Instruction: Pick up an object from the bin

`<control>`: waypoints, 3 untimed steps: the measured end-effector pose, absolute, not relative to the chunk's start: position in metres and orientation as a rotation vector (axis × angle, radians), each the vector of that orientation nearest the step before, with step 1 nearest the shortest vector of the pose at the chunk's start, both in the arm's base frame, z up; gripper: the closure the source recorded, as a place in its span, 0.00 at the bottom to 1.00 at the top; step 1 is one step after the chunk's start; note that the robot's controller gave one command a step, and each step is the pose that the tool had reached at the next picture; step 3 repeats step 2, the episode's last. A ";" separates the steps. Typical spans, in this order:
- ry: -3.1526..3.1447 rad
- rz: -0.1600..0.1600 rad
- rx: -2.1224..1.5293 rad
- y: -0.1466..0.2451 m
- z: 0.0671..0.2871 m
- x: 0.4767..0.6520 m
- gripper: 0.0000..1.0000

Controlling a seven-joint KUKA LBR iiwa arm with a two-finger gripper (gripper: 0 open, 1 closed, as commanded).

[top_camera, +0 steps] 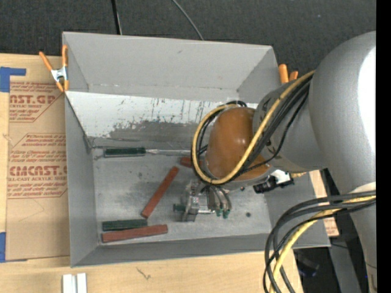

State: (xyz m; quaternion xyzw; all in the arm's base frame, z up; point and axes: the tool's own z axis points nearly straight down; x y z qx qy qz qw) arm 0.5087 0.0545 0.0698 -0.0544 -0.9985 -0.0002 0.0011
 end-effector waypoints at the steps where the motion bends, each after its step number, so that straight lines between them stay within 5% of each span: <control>1: -3.135 -0.001 -0.171 0.055 0.070 0.509 1.00; 2: -3.141 0.000 -0.122 0.021 0.201 0.520 1.00; 3: -3.141 0.000 -0.122 0.021 0.201 0.520 1.00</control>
Offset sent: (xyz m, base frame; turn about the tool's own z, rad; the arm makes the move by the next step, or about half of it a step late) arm 0.0107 -0.0336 0.1313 -0.0308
